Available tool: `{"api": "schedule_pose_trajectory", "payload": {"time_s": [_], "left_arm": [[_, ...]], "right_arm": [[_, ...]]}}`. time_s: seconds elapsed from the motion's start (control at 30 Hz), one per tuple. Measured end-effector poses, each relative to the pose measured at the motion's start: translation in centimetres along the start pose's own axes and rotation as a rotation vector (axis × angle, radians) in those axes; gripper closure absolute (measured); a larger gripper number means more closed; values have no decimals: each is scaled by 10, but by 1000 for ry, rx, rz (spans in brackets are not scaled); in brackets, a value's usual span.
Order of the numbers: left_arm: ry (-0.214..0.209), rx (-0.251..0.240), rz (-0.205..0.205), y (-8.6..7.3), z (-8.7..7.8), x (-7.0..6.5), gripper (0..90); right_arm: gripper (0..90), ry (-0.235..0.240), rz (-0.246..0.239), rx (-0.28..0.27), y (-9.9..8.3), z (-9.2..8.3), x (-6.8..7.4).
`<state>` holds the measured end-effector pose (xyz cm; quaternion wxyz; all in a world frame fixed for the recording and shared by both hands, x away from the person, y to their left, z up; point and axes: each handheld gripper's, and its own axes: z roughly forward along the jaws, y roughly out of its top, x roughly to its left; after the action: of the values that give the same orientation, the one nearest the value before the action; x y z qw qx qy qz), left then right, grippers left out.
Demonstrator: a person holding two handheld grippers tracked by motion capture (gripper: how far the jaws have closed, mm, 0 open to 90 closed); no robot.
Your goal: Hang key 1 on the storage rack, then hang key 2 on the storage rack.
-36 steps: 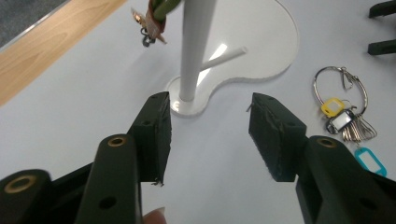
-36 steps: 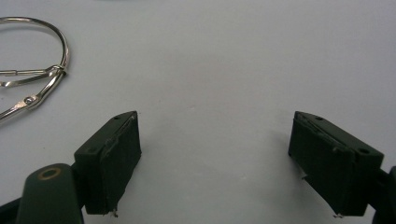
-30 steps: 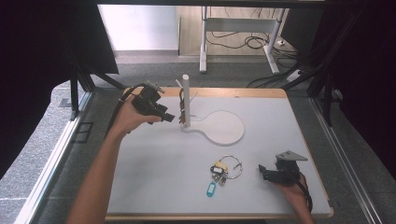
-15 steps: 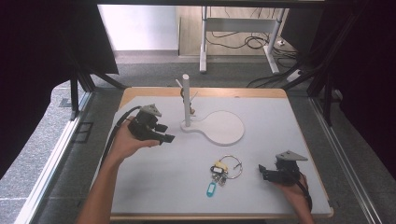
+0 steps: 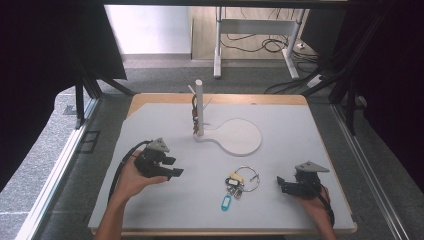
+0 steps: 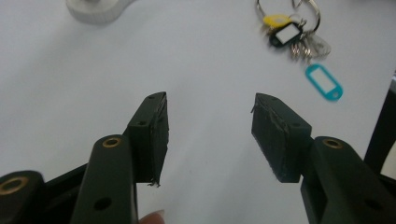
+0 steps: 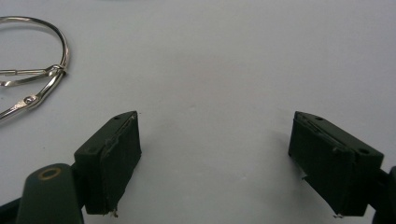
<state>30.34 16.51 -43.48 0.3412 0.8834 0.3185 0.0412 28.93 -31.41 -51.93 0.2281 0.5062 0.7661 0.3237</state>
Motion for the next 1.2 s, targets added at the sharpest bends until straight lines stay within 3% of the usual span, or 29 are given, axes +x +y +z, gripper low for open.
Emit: {"api": "schedule_pose_trajectory", "payload": {"time_s": [0.23, 0.33, 0.5, 0.63, 0.77, 0.9, 1.03, 1.2], "left_arm": [[-13, -3, -28, -17, 7, -1, 458], [-8, 10, -22, -18, 12, 0, 443], [-9, 8, -20, -16, 12, 0, 441], [-29, 18, -15, -17, 15, -1, 428], [-41, 25, -6, -18, 19, -3, 427], [-56, 7, -6, -19, 18, -6, 430], [-63, 0, -9, -19, 18, -7, 430], [-60, 3, -7, -21, 17, -8, 432]], "right_arm": [[181, -4, 7, 3, 0, -1, 1], [215, -6, 9, 4, 1, -3, 2], [225, -24, 21, -43, 5, -16, 0], [220, 0, 57, -55, 14, -30, -6], [248, 15, 21, -33, 33, -41, -4], [326, 82, -54, 5, 53, -46, 3], [396, 141, -131, 77, 73, -44, 12], [458, 206, -177, 151, 90, -34, 21]]}}
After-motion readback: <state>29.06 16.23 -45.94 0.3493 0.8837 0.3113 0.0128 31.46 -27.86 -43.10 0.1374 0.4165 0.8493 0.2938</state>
